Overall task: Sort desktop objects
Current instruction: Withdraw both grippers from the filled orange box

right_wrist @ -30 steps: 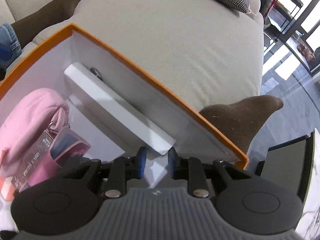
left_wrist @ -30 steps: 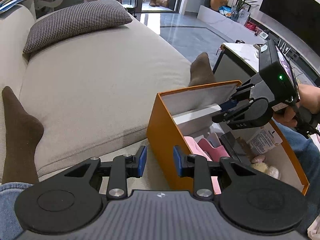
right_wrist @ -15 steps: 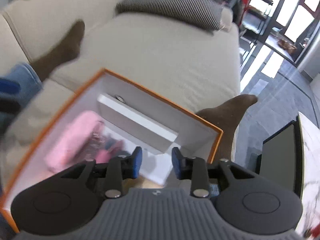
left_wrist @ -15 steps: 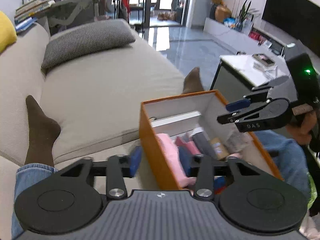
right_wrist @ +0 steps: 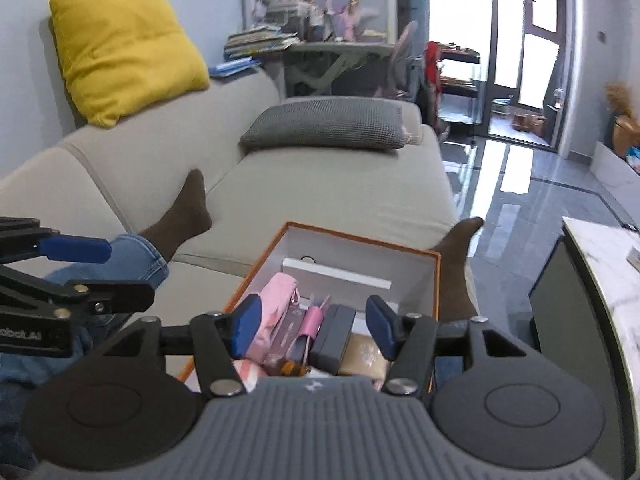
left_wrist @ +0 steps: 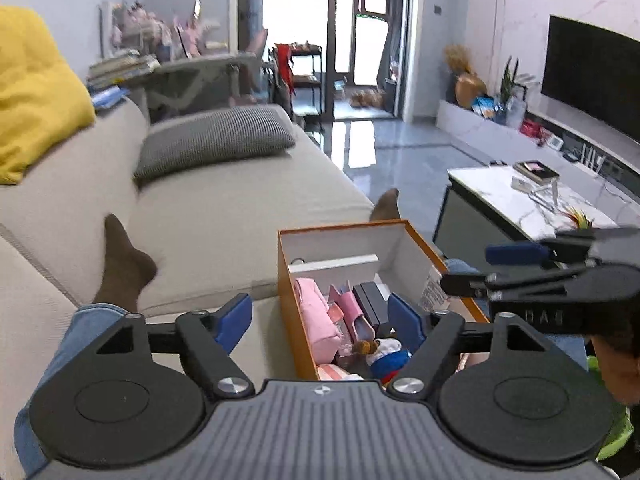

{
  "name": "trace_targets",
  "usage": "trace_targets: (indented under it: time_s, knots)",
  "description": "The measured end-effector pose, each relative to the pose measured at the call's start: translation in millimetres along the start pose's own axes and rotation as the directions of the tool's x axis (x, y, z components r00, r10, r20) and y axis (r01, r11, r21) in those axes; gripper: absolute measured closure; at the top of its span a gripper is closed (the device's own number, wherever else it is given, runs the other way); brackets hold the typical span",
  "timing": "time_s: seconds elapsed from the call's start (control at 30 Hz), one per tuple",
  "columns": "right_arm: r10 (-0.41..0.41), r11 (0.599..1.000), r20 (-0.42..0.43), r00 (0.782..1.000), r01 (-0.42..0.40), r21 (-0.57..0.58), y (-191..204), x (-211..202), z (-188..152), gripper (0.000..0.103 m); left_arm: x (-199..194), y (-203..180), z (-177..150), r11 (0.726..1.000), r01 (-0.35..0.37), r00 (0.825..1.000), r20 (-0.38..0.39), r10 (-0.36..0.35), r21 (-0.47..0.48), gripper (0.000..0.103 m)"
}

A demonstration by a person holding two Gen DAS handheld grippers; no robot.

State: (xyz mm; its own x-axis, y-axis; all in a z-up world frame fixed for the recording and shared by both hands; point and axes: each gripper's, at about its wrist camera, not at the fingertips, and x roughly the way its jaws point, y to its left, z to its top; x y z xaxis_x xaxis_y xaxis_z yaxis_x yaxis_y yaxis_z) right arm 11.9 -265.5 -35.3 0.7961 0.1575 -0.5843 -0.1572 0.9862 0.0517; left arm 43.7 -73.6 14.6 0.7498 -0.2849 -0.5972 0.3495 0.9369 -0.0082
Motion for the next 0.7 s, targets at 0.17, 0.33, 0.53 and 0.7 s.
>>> trace_targets:
  time_s: [0.17, 0.33, 0.53, 0.7]
  knots:
    - [-0.069, 0.996, 0.027, 0.997, 0.068, 0.059, 8.7, -12.5, -25.3, 0.037, 2.6, -5.3, -15.9, 1.000, 0.007, 1.000, -0.003, -0.007, -0.029, 0.014]
    - [-0.109, 0.989, 0.009, 0.994, 0.107, 0.103, 17.6, -2.2, -56.0, 0.035, 21.5, -6.3, -34.9, 0.999, 0.001, 0.999, -0.046, -0.003, -0.054, 0.014]
    - [-0.129, 0.985, -0.036, 0.991, 0.132, 0.107, 21.8, 20.8, -81.8, 0.032, 40.1, -4.1, -59.0, 0.996, -0.004, 0.995, -0.104, -0.004, -0.084, 0.014]
    - [-0.109, 0.985, -0.090, 0.990, 0.120, 0.124, 17.0, 38.9, -93.7, 0.032, 52.6, -2.7, -66.0, 0.996, -0.004, 0.989, -0.144, -0.009, -0.090, 0.014]
